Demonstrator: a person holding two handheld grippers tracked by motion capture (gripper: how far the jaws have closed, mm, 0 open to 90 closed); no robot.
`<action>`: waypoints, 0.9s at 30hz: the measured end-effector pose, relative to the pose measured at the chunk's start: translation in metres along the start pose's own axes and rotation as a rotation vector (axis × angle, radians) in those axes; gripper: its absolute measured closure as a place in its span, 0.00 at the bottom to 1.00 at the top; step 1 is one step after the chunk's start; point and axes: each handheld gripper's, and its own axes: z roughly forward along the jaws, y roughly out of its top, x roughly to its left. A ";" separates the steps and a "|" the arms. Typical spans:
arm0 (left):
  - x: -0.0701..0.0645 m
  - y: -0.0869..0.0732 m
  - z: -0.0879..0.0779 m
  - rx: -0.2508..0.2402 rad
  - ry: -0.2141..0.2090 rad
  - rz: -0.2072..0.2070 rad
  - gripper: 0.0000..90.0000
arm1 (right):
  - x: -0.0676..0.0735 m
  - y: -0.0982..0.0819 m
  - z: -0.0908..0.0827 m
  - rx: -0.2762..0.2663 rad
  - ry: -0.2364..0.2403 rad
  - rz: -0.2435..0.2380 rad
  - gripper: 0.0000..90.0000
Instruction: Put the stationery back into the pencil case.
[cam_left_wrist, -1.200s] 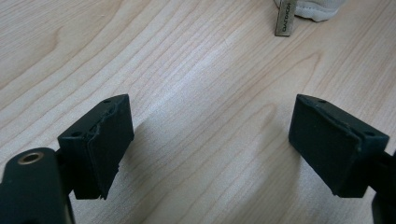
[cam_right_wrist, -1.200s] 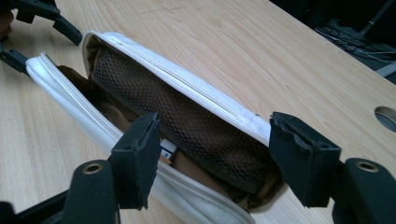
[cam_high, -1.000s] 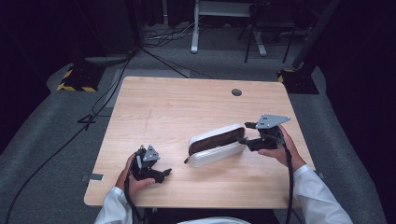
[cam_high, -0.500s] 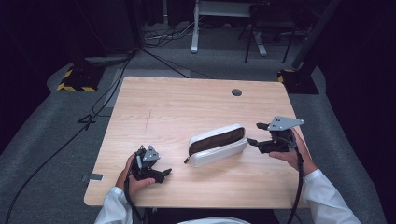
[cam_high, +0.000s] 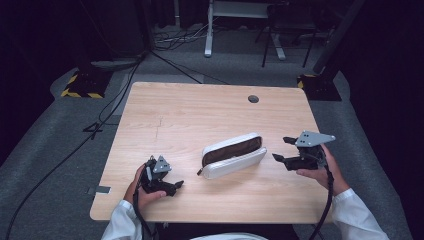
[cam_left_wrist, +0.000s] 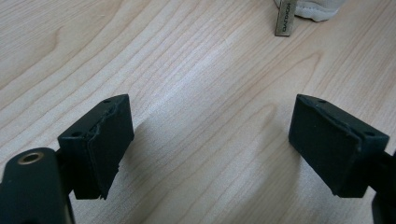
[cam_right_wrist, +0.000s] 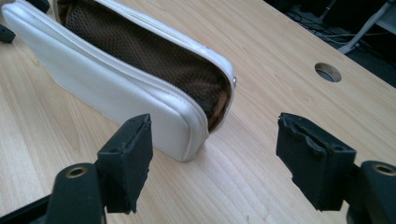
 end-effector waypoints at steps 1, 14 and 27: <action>0.000 0.000 0.000 0.000 0.000 0.000 0.16 | 0.000 -0.002 0.000 0.000 0.000 0.003 0.31; 0.000 0.000 0.000 -0.001 0.001 -0.001 0.16 | -0.003 -0.041 0.007 0.072 -0.045 0.040 0.32; 0.000 0.000 0.000 0.001 0.001 0.000 0.16 | -0.005 -0.076 0.007 0.143 -0.087 0.064 0.32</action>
